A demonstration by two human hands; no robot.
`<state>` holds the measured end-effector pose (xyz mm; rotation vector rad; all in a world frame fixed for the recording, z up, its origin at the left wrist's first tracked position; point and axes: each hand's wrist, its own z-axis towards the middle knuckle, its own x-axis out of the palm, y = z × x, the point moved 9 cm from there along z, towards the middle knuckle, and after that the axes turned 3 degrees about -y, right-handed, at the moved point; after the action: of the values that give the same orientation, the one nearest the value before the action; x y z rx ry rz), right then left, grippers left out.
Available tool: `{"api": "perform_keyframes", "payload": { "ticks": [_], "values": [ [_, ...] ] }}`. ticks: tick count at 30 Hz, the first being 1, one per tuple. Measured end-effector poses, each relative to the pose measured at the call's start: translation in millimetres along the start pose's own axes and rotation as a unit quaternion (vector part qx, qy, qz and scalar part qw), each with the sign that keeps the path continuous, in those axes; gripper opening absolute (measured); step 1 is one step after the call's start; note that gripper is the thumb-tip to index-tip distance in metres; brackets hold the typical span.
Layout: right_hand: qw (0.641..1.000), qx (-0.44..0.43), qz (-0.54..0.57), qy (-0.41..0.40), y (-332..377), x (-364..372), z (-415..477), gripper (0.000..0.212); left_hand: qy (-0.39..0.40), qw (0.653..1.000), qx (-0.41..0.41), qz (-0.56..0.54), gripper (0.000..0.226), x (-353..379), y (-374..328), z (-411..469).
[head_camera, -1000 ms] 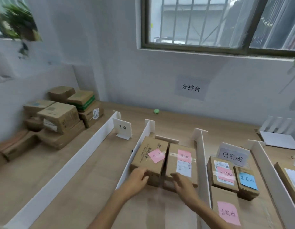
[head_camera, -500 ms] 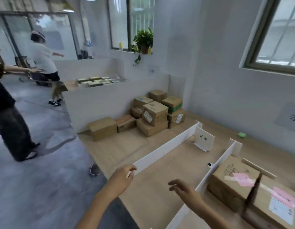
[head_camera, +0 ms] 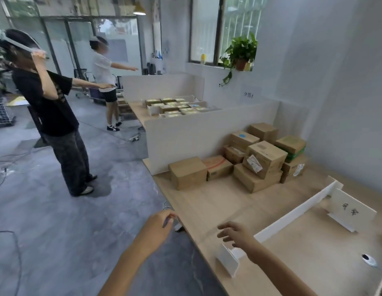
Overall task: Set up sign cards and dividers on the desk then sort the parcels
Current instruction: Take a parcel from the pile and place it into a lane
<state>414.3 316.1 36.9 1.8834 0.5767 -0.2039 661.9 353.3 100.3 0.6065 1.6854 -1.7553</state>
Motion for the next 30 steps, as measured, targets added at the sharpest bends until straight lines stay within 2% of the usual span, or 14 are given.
{"api": "perform_keyframes", "payload": {
  "ticks": [8,14,21,26,30],
  "values": [
    [0.998,0.001,-0.024,-0.060,37.0,10.1,93.2,0.027,-0.007,0.999,-0.031,0.007,0.025,-31.1,74.5,76.1],
    [0.993,-0.015,-0.055,-0.099,71.3,-2.3,197.4,0.028,0.015,1.000,-0.010,0.026,0.024,-34.0,86.9,187.4],
    [0.994,0.010,-0.052,-0.100,101.0,-5.4,301.6,0.028,0.049,0.998,0.000,0.041,0.026,-27.9,97.2,312.4],
    [0.992,0.055,-0.010,-0.112,110.3,14.5,352.8,0.027,0.096,0.994,-0.023,0.038,0.027,-3.4,126.6,387.6],
    [0.987,0.115,0.042,-0.104,118.7,48.4,394.1,0.028,0.150,0.987,-0.033,0.040,0.040,31.3,148.9,446.2]
  ]
}}
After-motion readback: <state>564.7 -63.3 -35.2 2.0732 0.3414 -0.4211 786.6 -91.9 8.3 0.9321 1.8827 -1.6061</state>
